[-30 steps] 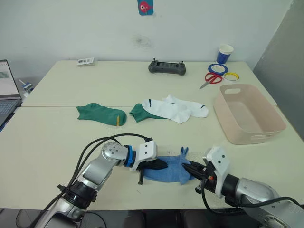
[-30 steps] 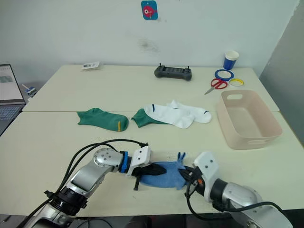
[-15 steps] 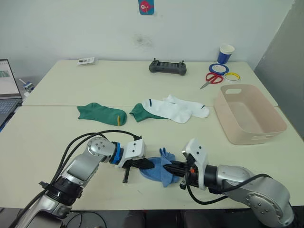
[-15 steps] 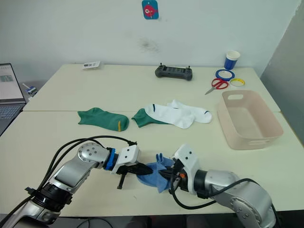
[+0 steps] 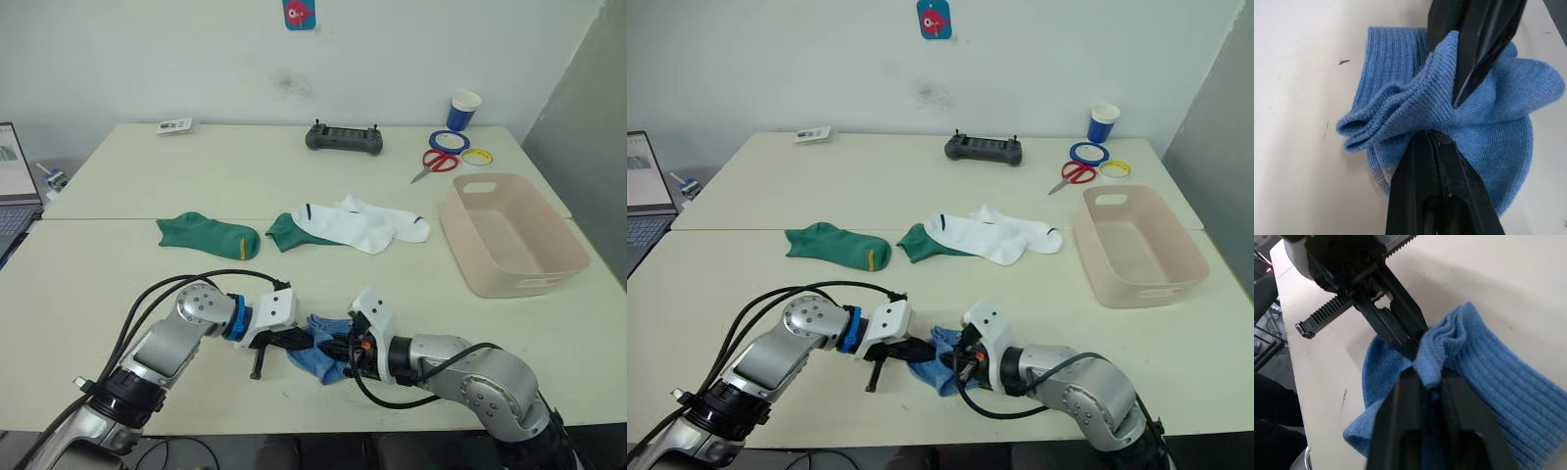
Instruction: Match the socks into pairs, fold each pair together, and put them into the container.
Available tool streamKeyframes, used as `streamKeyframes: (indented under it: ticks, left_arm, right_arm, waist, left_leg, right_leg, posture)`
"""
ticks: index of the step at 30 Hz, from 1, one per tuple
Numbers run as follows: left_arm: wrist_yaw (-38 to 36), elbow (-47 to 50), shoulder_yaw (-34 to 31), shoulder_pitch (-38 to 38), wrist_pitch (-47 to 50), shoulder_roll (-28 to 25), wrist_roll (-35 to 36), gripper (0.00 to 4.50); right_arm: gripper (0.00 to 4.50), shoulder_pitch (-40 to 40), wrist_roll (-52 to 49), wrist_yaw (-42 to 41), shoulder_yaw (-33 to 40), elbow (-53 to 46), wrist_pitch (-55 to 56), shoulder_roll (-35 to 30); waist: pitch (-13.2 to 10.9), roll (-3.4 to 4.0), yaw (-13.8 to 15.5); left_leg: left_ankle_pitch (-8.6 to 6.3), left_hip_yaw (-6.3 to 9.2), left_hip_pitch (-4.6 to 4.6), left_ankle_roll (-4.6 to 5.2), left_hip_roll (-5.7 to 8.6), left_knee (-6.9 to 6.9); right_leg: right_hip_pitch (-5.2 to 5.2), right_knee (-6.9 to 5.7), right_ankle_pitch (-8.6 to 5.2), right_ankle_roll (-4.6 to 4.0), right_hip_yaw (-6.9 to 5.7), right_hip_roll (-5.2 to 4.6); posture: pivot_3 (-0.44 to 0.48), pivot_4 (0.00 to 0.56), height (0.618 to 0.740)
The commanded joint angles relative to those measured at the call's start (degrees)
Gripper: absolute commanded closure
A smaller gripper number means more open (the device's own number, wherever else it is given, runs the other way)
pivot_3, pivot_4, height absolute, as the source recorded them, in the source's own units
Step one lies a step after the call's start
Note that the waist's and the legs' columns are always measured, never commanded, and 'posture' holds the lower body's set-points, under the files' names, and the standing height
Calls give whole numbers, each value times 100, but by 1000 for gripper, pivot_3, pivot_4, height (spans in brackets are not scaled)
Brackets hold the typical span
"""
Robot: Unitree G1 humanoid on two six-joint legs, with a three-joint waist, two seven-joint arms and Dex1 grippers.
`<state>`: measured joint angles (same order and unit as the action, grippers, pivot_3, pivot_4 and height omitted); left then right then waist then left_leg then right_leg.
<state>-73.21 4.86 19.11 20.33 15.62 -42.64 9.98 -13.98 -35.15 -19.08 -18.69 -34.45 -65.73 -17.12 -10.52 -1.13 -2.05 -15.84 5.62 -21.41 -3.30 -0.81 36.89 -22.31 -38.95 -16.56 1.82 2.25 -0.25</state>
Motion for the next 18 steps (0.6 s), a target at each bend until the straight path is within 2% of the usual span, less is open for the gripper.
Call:
streamKeyframes:
  ticks: [1,6,8,9,12,15,18]
  left_arm:
    - [-2,92,-223,-72,97,-166,56,4500]
    - [4,194,-583,-147,347,-309,356,4500]
    - [-31,209,-803,-161,531,-409,541,4500]
    - [-75,129,-937,-113,586,-490,622,4500]
    - [-171,-313,-1221,303,612,-647,738,4500]
    - [-306,-474,-1220,695,533,-600,769,4500]
    - [-514,-217,-1104,912,594,-477,918,4500]
  right_arm:
    - [2635,-133,-436,16,449,-671,-329,30]
    - [808,-86,-1038,15,995,-1191,-769,-63]
    - [186,-33,-1184,-46,1161,-1343,-782,-201]
    - [38,6,-1156,-76,1214,-1401,-713,-342]
    - [38,207,-781,2,1296,-1343,-251,-656]
    - [681,369,-409,-14,1172,-1157,199,-840]
    - [1719,480,-64,-103,893,-1024,557,-1036]
  waist:
    - [0,0,3]
    - [-1,2,5]
    - [-2,2,5]
    - [-2,2,6]
    - [-3,1,18]
    - [-4,2,24]
    - [-4,2,15]
  left_leg:
    - [0,2,-1,0,0,0]
    - [0,7,-4,0,-1,-2]
    - [0,7,-5,0,-1,-1]
    - [0,7,-6,0,-1,-1]
    - [0,7,-6,0,-1,-1]
    - [0,12,-7,0,1,0]
    - [0,-2,-10,0,3,1]
  right_leg:
    - [0,0,0,0,-2,0]
    - [-1,1,-1,-1,-4,0]
    - [-1,1,-1,-1,-4,0]
    - [-2,2,-1,-1,-5,0]
    - [-2,2,-1,-2,-7,-1]
    - [-1,2,-1,-2,-15,0]
    - [-2,10,-1,-1,-5,-1]
  posture:
    - [0,150,740]
    - [0,150,740]
    - [0,150,740]
    - [0,150,740]
    - [0,150,740]
    - [0,150,740]
    - [0,150,740]
